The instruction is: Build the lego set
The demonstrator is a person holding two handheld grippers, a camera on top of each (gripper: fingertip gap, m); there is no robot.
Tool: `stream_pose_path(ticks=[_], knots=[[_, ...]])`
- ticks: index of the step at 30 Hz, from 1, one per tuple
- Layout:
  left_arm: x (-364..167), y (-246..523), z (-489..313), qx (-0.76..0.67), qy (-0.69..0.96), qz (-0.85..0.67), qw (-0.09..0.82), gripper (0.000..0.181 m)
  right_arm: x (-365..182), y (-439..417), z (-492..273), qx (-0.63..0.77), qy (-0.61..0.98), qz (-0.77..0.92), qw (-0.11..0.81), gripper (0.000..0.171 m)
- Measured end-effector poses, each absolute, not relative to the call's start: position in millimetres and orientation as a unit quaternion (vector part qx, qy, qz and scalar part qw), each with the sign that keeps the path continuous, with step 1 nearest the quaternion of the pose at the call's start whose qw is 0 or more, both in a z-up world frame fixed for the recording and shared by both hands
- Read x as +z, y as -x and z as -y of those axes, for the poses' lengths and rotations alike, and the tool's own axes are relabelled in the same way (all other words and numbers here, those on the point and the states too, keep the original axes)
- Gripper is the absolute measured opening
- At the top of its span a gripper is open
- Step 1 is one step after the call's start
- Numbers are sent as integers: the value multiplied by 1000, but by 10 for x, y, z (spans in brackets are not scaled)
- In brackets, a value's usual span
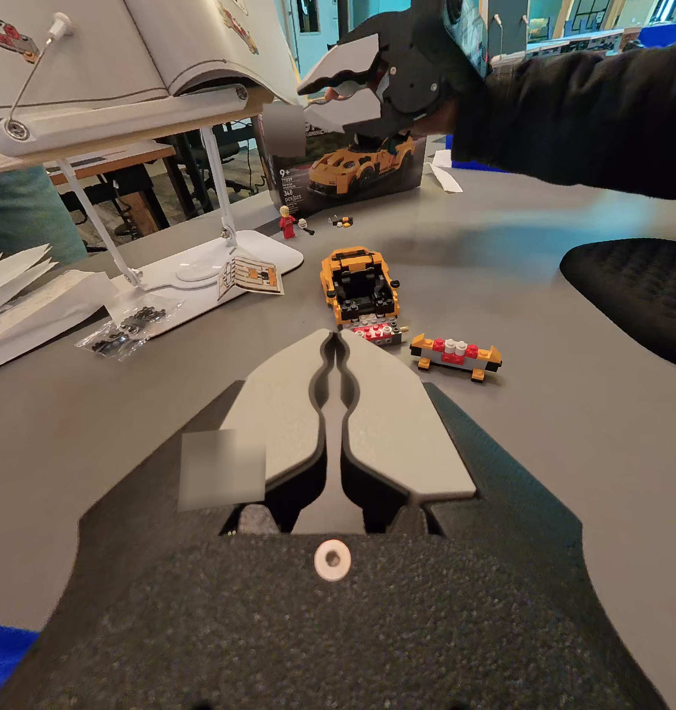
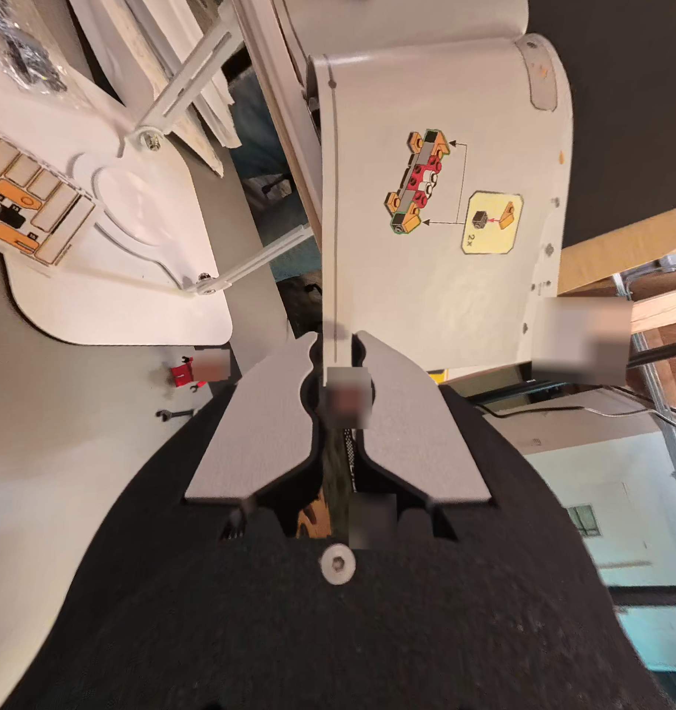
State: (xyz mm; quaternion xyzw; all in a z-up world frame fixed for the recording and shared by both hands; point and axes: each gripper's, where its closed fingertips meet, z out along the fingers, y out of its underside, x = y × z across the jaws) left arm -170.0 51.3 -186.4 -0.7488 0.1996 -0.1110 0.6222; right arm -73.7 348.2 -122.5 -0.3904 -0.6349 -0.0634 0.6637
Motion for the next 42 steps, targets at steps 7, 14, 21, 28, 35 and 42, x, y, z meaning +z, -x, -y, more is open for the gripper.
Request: stream_pose_path(ticks=[7,14,21,28,35,42], knots=[[-1929,1668,-527,-118,757,-207,609,0,-1257,665,-3502,-30,403,672,621,8],[-1968,1647,-529,-111,762,-214,601,0,-1277,676,-3567,15,426,704,568,0],[-2007,1622,-532,-109,766,-221,593,0,-1259,639,-3517,136,498,698,496,0],[-2041,1597,-532,-105,770,-230,586,0,-1176,628,-3483,239,573,665,415,0],[-2069,1591,-542,-102,774,-231,581,0,-999,611,-3367,272,585,644,411,0],[-2114,1545,-603,-106,788,-224,564,11,-819,658,-3236,279,543,617,496,0]])
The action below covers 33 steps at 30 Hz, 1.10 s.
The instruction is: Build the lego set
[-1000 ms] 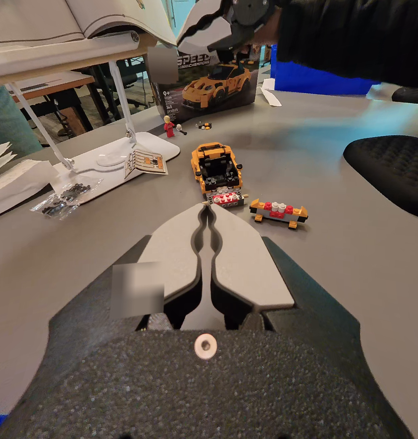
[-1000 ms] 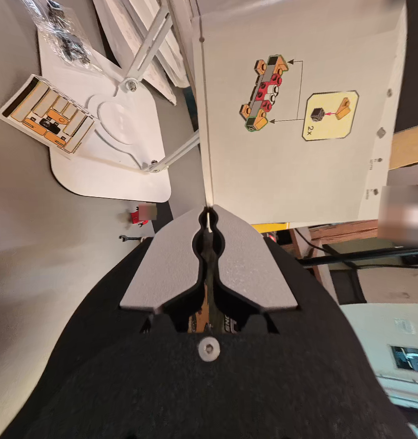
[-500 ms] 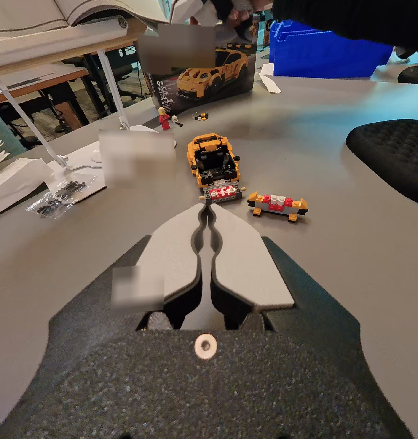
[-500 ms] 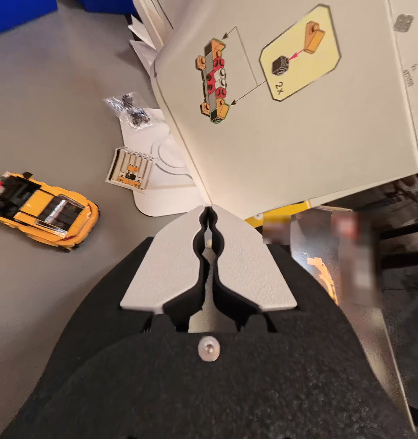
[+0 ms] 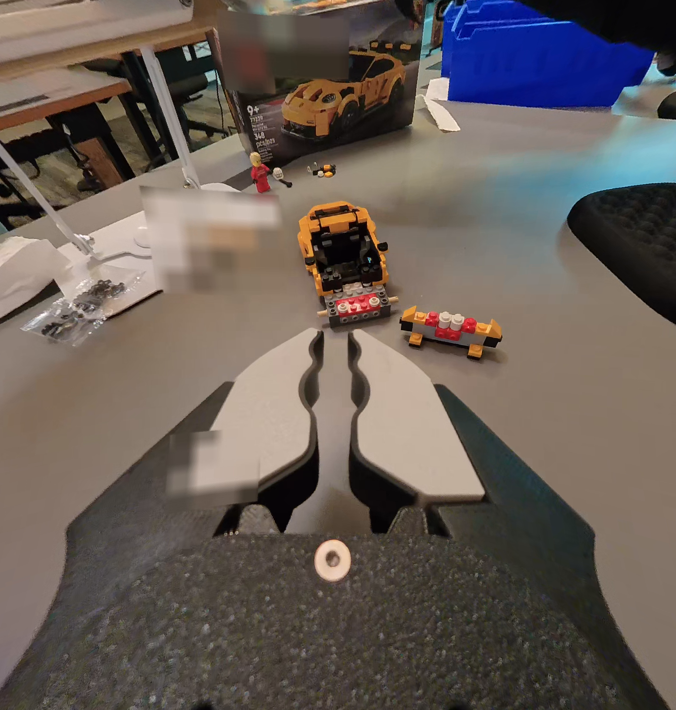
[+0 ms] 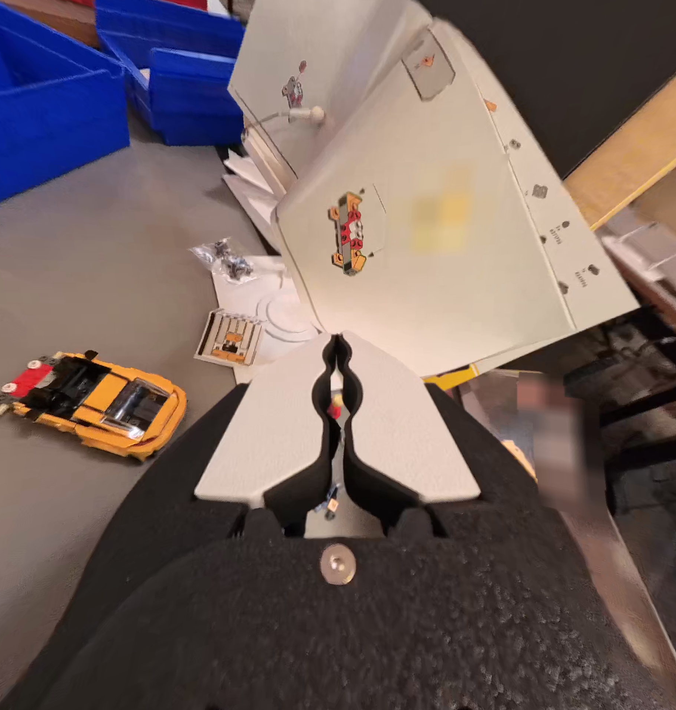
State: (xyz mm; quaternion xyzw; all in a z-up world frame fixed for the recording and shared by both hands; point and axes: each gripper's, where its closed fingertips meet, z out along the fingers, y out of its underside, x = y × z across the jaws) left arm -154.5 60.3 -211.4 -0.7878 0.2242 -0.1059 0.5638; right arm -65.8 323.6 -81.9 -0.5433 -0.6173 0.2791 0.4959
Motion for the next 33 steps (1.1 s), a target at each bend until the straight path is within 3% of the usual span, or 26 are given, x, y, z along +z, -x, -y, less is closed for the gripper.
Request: stream_pose_path(ticks=[7,12,13,14,15,17,25,33], knots=[[-2118,1342,-752,-116,794,-239,546,17,-639,629,-2992,313,464,603,569,0],[-2107,1327,-759,-119,792,-237,549,17,-774,610,-3032,147,428,641,620,0],[-2103,1333,-757,-121,792,-235,550,17,-855,611,-3070,102,421,653,621,4],[-2096,1337,-755,-122,792,-232,551,17,-967,620,-3116,61,420,668,612,28],[-2089,1342,-754,-122,791,-231,553,17,-1068,628,-3175,26,424,674,604,36],[-2078,1351,-750,-121,790,-229,555,16,-1171,683,-3240,-5,420,669,613,42],[-2070,1416,-733,-120,792,-215,559,16,-1276,813,-3437,-34,419,663,619,1],[-2096,1407,-741,-130,794,-214,555,15,-1248,738,-3348,129,517,668,519,0]])
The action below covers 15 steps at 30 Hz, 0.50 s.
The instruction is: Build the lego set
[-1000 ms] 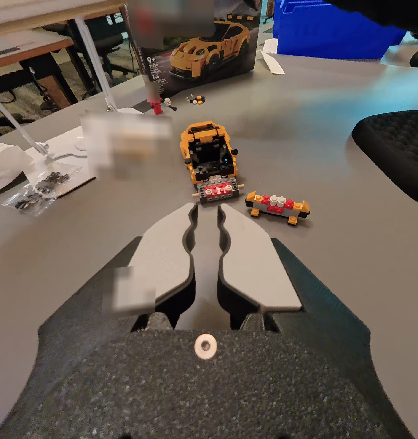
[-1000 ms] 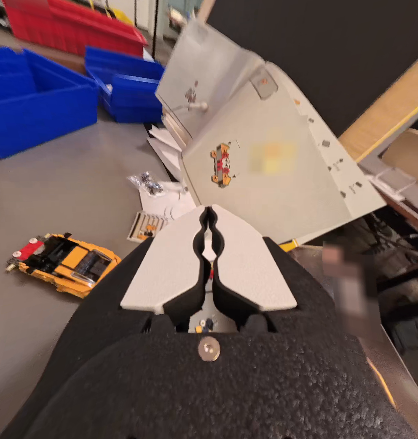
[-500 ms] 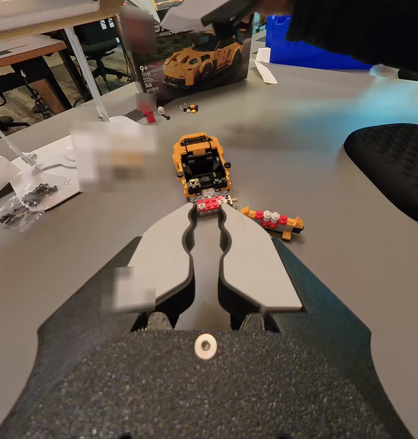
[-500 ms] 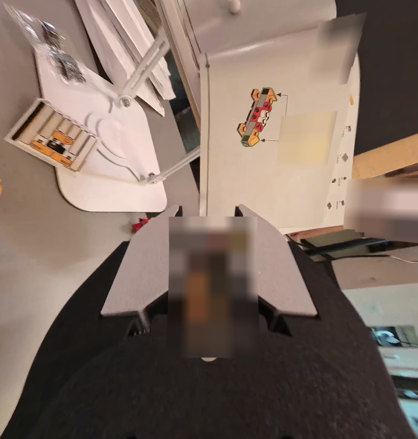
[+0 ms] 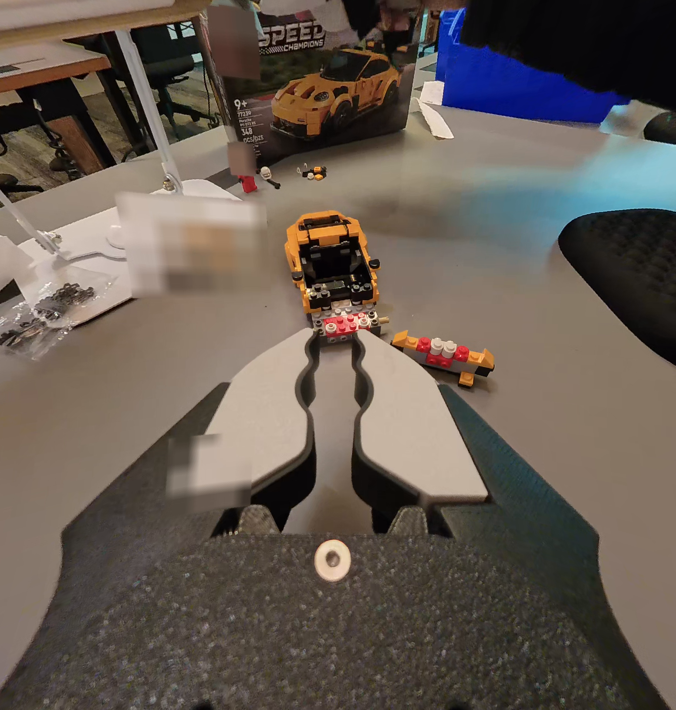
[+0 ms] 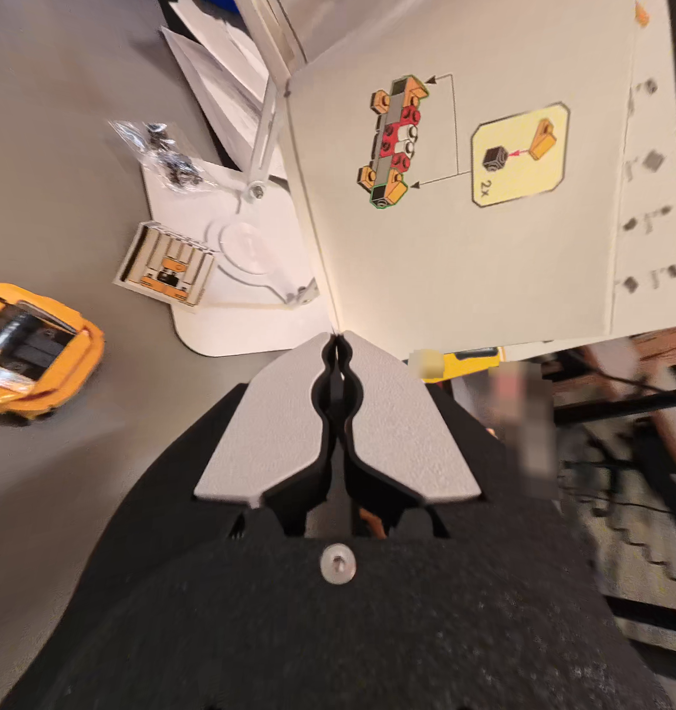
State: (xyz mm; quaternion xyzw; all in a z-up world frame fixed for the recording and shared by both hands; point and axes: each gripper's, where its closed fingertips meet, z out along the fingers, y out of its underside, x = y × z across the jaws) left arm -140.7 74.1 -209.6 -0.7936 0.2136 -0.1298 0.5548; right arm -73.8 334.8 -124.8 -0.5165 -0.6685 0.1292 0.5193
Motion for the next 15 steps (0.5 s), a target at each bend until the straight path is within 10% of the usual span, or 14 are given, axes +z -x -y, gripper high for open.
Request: stream_pose_path(ticks=[15], knots=[[-2099,1393,-723,-138,792,-216,554,15,-1266,726,-3413,266,585,693,326,1]])
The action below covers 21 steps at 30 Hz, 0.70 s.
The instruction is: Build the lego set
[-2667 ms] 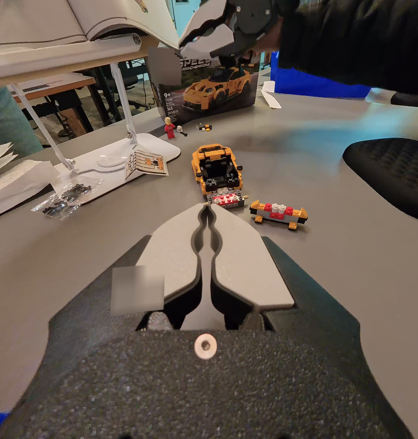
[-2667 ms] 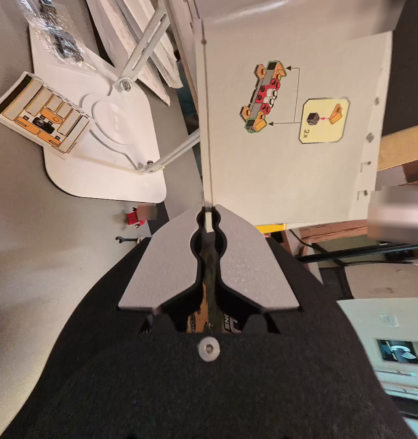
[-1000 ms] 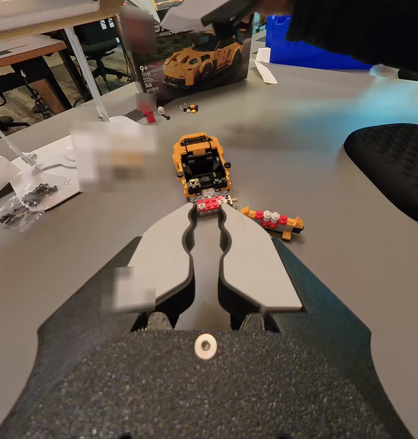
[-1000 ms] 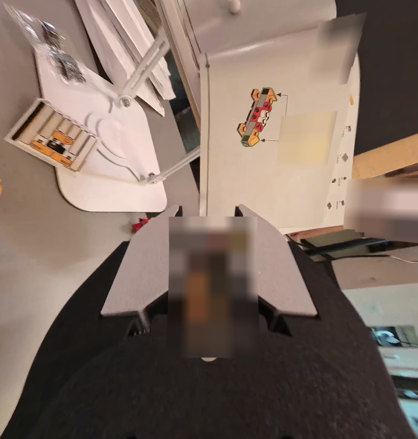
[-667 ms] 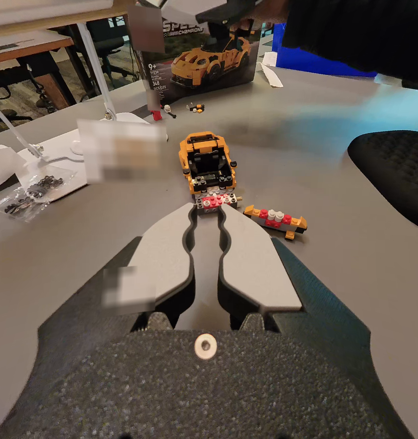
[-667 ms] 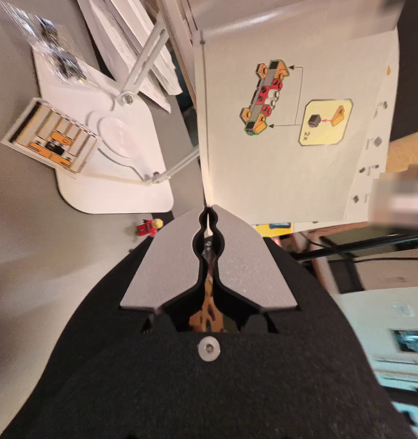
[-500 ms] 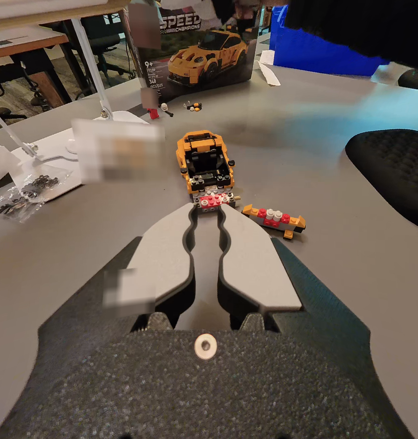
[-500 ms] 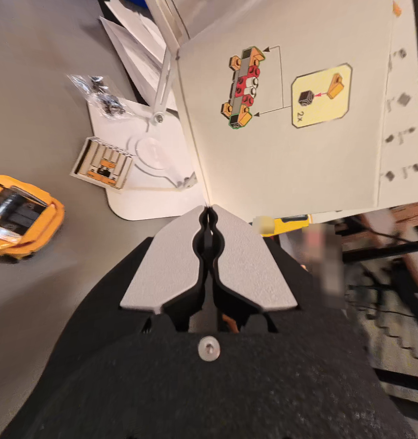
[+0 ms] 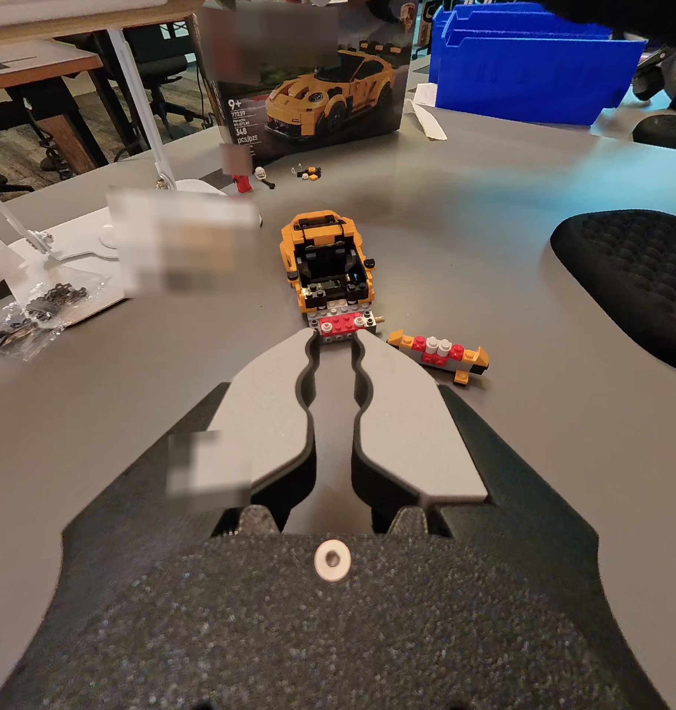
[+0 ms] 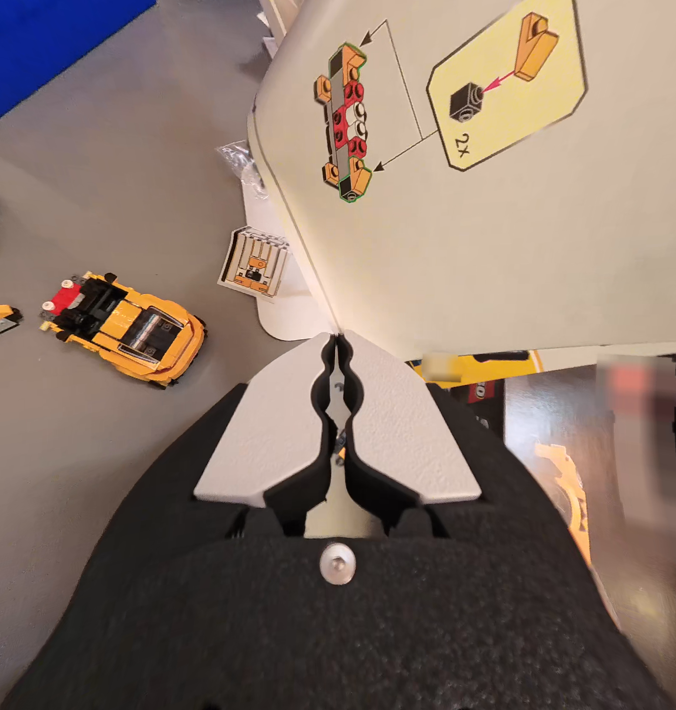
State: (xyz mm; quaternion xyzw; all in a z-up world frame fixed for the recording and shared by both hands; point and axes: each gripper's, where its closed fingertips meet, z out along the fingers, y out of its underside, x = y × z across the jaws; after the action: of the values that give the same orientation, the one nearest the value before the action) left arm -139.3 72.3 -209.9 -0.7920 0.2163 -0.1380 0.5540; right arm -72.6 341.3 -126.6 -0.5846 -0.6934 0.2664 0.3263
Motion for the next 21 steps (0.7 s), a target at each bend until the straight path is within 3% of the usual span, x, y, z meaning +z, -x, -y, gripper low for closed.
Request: stream_pose_path(ticks=[21], knots=[[-2015,1352,-617,-169,774,-233,564,15,-1287,722,-3371,268,602,719,220,0]])
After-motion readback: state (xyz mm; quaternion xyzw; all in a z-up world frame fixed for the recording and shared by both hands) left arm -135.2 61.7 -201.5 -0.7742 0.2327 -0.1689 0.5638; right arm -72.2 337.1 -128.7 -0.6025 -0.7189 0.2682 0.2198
